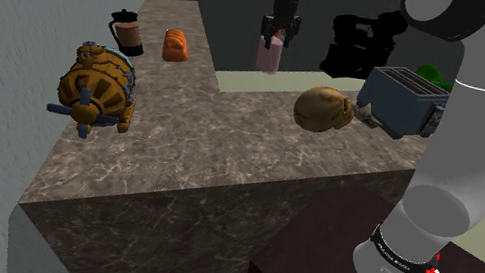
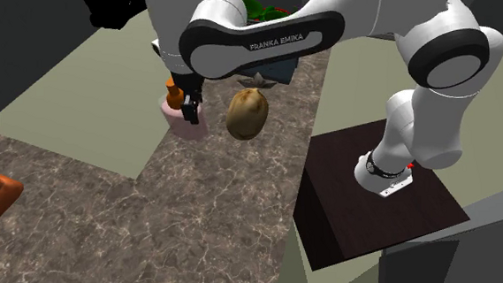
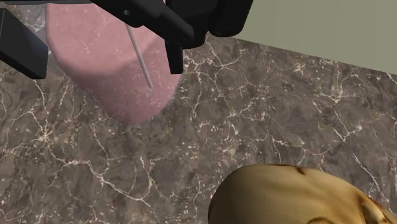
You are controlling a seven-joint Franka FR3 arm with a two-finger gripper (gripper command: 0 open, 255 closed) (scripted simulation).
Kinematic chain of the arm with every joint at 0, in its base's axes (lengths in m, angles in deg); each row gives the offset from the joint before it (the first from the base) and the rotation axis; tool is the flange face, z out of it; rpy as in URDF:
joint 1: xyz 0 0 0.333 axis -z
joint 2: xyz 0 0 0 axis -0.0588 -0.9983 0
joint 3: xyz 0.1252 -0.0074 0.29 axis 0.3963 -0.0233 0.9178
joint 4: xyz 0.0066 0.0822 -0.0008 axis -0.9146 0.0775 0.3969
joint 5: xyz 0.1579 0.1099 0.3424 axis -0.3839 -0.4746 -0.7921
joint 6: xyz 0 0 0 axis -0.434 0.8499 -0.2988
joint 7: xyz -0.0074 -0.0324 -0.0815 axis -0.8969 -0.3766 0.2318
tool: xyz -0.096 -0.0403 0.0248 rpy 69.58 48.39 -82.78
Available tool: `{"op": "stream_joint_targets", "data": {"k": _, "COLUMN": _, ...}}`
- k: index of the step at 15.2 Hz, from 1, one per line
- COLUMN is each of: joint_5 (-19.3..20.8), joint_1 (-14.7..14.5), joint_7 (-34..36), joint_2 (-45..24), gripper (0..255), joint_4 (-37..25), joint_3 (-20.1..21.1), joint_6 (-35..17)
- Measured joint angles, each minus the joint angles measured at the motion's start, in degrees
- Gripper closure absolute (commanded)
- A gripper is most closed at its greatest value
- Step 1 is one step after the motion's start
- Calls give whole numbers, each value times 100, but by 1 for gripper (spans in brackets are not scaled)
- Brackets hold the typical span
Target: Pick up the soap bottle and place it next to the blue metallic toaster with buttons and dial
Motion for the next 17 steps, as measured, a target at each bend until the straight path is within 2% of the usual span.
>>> {"op": "stream_joint_targets", "data": {"k": 10, "joint_5": -29, "joint_1": 45, "joint_7": 1, "joint_2": -151, "gripper": 255, "joint_4": -999, "joint_3": -13, "joint_6": 850}}
{"op": "stream_joint_targets", "data": {"k": 17, "joint_5": 126, "joint_1": 287, "joint_7": -499, "joint_2": 803, "gripper": 255, "joint_4": 143, "joint_3": -240, "joint_6": 653}}
